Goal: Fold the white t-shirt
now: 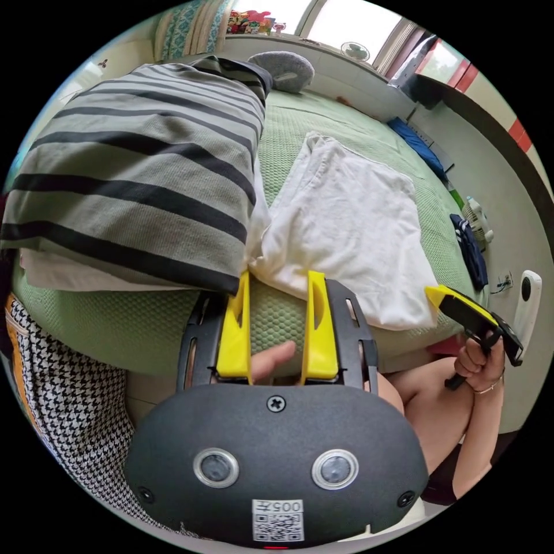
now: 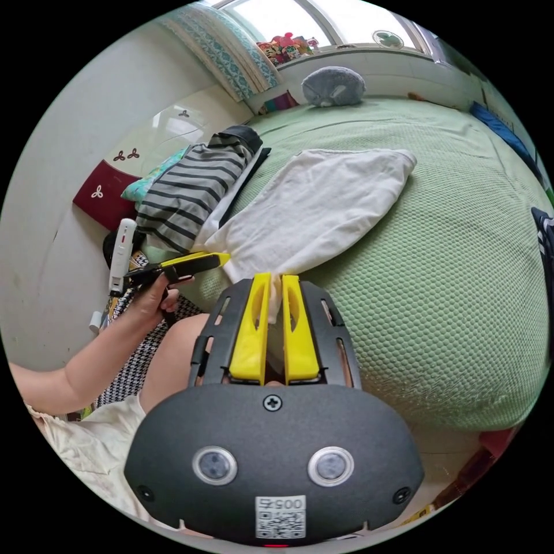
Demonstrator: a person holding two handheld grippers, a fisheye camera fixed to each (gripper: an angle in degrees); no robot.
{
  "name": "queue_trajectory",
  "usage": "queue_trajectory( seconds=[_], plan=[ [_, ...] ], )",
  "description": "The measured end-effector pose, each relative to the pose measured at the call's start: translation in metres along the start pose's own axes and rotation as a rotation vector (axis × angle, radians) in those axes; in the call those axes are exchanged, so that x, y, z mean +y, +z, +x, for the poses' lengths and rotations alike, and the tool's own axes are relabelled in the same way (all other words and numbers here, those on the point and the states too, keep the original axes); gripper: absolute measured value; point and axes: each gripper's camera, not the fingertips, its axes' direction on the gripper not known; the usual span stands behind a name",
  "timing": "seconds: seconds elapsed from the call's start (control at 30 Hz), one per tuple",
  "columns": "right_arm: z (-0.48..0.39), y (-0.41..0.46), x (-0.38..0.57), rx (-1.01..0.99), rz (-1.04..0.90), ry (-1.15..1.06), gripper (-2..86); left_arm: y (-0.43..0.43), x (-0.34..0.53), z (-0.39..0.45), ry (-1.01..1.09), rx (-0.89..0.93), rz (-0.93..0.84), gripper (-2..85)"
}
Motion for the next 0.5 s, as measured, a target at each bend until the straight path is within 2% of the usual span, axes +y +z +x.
queue_trajectory(
  seconds=[0.2,0.5],
  plan=[
    [0.001,-0.001,0.0,0.013,-0.004,-0.014,4.2,0.003,-0.002,0.005,-0.051,-0.006,-0.014,13.4],
    [0.0,-0.011,0.001,0.042,0.02,-0.032,4.3,-0.007,0.001,0.024,0.004,-0.021,-0.006,4.5]
  ],
)
